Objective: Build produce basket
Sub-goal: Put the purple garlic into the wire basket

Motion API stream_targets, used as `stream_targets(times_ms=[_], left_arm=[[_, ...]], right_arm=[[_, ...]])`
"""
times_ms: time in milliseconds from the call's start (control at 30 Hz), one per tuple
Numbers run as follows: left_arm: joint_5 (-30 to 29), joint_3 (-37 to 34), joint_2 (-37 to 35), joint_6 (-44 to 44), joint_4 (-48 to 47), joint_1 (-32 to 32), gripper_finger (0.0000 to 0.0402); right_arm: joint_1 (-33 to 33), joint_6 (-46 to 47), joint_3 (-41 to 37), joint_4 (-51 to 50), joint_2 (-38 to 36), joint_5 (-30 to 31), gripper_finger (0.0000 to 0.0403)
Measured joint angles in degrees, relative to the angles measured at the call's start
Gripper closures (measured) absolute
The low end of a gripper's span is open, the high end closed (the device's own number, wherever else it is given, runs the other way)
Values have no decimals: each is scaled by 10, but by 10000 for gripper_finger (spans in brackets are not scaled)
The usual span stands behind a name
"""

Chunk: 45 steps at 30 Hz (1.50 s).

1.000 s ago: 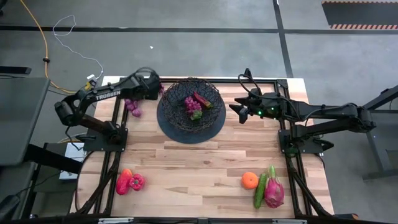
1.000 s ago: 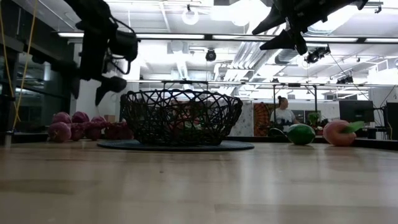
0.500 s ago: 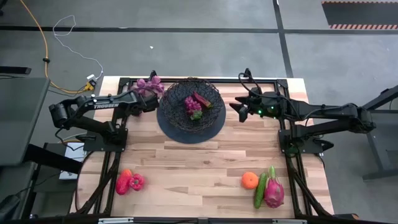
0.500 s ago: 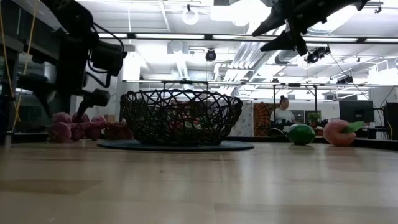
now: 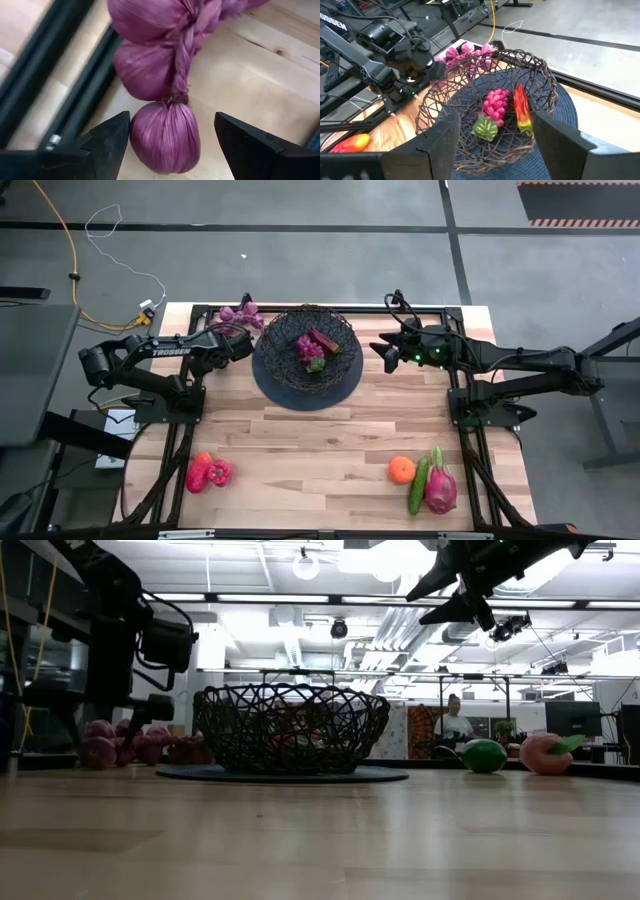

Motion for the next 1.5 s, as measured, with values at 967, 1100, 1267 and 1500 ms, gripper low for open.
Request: stream_targets(times_ms=[967,1100,1267,1500], left_arm=[[-18,35,-110,108,-25,25,242],[-74,92,-168,156,-55,25,239],[-124,189,-213,235,-44,25,244],[-113,315,-205,371,56,-7,244]], right_arm=[[2,32,0,-4,0,-4,164],[2,32,0,-4,0,-4,164],[2,37,0,-4,0,-4,164],[2,36,0,-4,0,-2,164]])
